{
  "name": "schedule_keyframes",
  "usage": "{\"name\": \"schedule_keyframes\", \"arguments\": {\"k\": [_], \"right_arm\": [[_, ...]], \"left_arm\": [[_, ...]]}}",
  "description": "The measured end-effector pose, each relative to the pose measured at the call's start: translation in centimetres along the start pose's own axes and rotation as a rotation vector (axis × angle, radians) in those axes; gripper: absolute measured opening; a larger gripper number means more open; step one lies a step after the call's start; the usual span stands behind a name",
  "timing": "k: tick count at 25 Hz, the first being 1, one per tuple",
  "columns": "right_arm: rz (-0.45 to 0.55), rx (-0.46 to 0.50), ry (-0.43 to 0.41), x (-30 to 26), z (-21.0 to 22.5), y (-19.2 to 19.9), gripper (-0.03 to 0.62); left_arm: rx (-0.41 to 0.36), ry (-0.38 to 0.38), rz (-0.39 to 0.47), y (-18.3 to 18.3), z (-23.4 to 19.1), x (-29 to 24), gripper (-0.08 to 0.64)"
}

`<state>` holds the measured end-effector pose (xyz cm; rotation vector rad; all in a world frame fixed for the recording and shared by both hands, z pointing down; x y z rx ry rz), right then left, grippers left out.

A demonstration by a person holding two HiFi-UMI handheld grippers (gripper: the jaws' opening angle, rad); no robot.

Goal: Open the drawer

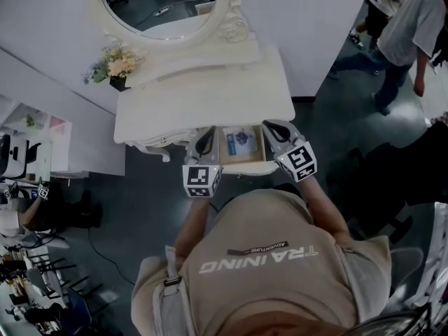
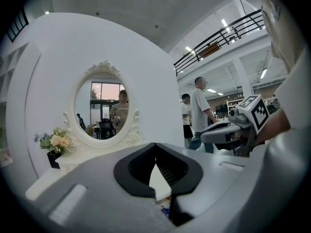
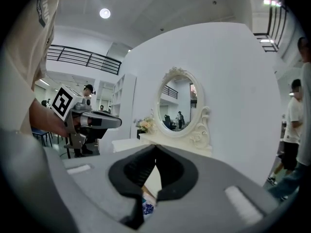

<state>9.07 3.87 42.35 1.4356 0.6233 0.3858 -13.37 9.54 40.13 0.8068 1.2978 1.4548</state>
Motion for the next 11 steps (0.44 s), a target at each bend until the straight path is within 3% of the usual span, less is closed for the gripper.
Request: {"name": "schedule_keyframes", "arguments": {"k": [11], "right_arm": [[-0.007,0.01,-0.029,-1.6,-4.3,-0.6,0.003]], "left_arm": [[0.024,-0.014,-0.006,1.7,-2.2,3.8,0.006]]}}
Point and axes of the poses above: the fingertips, and each gripper's own axes: x backward along the fingers, z to its right, y out of its underside, the point moved 8 cm from there along x, backward along the fingers, and after that the axes turned 6 degrees about -x, right-handed, at the moved point
